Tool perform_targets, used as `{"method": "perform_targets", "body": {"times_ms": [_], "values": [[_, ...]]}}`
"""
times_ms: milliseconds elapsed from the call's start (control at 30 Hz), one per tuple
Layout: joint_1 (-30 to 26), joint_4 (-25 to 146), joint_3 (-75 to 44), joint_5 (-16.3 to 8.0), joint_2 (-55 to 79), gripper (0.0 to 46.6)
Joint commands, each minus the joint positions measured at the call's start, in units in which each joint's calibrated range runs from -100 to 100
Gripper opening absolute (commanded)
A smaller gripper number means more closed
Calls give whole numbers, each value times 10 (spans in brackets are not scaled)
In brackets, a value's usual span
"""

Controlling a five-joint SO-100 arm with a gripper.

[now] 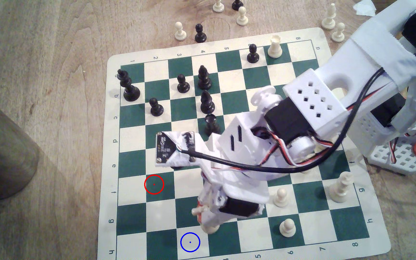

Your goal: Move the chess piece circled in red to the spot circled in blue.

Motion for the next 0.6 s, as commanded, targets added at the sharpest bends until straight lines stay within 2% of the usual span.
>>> {"method": "perform_targets", "body": {"times_ms": [0, 567], "values": [[-7, -30, -8, 0, -5, 1], [4, -91, -112, -2, 161, 1]]}}
